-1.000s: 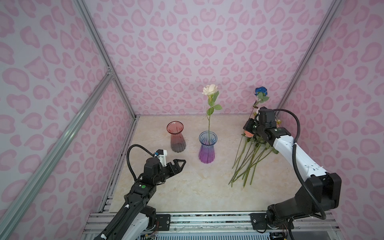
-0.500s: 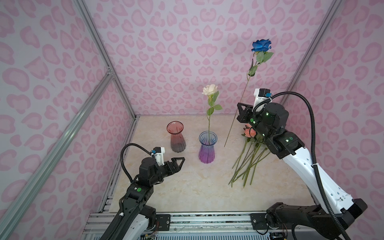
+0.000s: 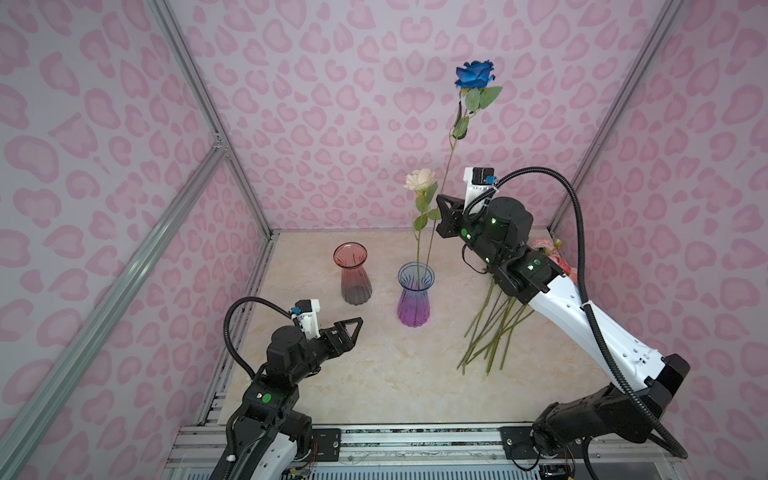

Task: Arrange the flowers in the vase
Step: 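Lower the blue rose into the purple-blue vase and release it, then move the right gripper back down to the pink rose pile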

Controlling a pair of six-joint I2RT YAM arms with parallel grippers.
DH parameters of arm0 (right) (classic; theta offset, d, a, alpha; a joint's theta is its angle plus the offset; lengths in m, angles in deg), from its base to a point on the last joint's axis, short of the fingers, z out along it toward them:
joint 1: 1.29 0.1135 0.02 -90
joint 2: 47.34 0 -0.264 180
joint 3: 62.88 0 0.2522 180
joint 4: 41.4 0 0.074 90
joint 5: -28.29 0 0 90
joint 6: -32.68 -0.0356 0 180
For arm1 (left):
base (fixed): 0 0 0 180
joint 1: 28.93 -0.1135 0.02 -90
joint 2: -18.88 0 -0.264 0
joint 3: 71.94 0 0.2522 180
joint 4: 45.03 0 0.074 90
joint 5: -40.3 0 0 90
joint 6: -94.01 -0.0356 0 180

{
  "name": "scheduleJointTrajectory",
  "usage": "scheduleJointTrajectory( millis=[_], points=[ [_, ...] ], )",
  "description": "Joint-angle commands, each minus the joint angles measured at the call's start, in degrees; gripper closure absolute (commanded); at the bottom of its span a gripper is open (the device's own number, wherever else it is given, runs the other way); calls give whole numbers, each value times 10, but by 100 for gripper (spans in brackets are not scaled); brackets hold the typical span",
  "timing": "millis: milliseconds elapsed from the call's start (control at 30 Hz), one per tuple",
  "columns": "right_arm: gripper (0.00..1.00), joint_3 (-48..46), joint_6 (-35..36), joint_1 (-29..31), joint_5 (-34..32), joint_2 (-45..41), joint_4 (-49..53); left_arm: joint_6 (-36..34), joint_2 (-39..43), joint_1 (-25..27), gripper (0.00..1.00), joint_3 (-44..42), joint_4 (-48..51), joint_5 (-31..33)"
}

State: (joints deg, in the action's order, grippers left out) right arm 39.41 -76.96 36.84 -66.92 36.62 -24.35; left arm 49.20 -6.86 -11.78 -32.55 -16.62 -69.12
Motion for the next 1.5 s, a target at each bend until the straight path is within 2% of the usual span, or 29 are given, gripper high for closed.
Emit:
scheduleJointTrajectory(
  millis=[0, 133, 233, 467, 700, 833, 900, 933, 1033, 1100, 1167, 1333, 1467],
  points=[
    [100, -68, -28, 8, -5, -2, -48, 7, 18, 0, 3, -10, 12, 12],
    [100, -123, -56, 18, -19, -2, -55, 8, 29, -1, 3, -13, 19, 17],
    [95, -149, -64, 25, -31, -10, -57, 9, 26, -1, 4, -12, 21, 15],
    [71, -160, -69, 31, -53, -27, -16, 15, 18, 0, 3, -16, 11, 16],
    [65, -211, -90, 33, -101, -110, 12, 17, 12, 0, 3, -15, 10, 14],
    [63, -227, -54, 29, -150, -171, 33, 20, 9, -1, 3, -27, -9, 10],
    [60, -233, -25, 16, -222, -197, 52, 20, 4, 0, 3, -31, -26, -7],
    [60, -240, -24, -3, -236, -207, 57, 22, 2, 0, 3, -32, -34, -13],
    [62, -273, -60, -110, -183, -225, 79, 21, 0, 0, 3, -35, -47, -19],
    [64, -290, -99, -193, -98, -205, 107, 22, 1, 0, 3, -40, -55, -23],
    [66, -298, -116, -247, -38, -164, 128, 30, -1, 1, 4, -47, -70, -31],
    [69, -259, -108, -305, 55, -9, 178, 43, -16, 7, 4, -63, -93, -49],
    [69, -215, -115, -326, 79, 118, 199, 45, -24, 15, 5, -64, -93, -55]
  ],
)
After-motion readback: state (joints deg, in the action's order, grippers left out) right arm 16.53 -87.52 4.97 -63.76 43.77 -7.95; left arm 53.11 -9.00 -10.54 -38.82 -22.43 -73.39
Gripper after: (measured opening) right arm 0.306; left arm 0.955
